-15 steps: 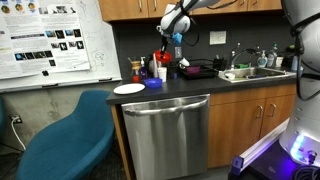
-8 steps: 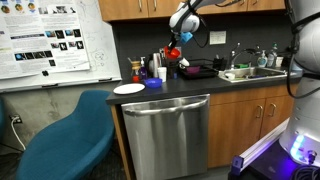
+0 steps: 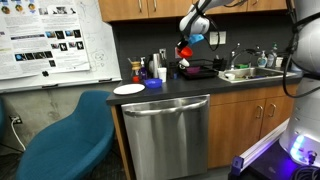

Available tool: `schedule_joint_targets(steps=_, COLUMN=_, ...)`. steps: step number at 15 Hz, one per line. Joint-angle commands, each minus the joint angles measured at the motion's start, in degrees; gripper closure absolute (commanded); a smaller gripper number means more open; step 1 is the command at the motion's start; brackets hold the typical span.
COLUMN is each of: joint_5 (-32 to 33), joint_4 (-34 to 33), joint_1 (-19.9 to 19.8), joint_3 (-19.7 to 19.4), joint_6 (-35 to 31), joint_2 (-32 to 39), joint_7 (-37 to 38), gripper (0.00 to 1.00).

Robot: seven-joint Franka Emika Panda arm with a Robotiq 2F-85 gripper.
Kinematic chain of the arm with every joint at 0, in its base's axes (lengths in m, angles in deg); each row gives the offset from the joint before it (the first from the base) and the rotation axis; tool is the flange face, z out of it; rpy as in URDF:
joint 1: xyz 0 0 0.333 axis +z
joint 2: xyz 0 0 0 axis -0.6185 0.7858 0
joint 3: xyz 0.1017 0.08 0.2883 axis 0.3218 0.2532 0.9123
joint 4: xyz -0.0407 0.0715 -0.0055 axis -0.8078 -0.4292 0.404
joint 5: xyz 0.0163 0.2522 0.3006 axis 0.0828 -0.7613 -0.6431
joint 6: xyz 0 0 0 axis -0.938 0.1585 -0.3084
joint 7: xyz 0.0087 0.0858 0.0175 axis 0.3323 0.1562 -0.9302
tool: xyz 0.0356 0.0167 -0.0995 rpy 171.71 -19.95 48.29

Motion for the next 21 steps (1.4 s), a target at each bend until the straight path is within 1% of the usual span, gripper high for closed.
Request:
schedule_joint_targets(steps=1, joint_5=-1.0, joint_4=3.4, joint_1=-1.0, joint_3=-0.6, joint_6=-2.2, joint_2=-1.6, joint_7=4.3, gripper=0.99)
schedule_joint_targets(steps=5, joint_5=-3.1, joint_4=4.8, joint_1=-2.3, joint_3=-0.8, joint_6=-3.6, joint_2=-1.1, joint_7=7.7, gripper=0.99)
schedule_joint_targets(steps=8, joint_5=-4.0, joint_4=6.3, joint_1=-3.1, joint_3=-1.8, joint_6=-4.9, joint_2=-1.3, joint_7=10.3, gripper=0.99)
schedule_joint_targets(steps=15, joint_5=-10.8, joint_4=8.6, joint_1=-6.1, joint_3=-2.0, joint_6=-7.4, joint_2=-0.7, joint_7=10.6, gripper=0.99)
schedule_joint_targets(steps=18, joint_5=-11.0, joint_4=9.6, joint_1=-6.1, joint_3=-3.4, joint_6=-8.1, joint_2=-0.7, joint_7=12.0, gripper=0.99)
schedule_joint_targets(steps=21, joint_5=-8.5, joint_4=10.3, joint_1=-5.6, joint_3=-5.8, joint_6=-8.3, joint_2=-0.5, joint_7=15.7, gripper=0.99)
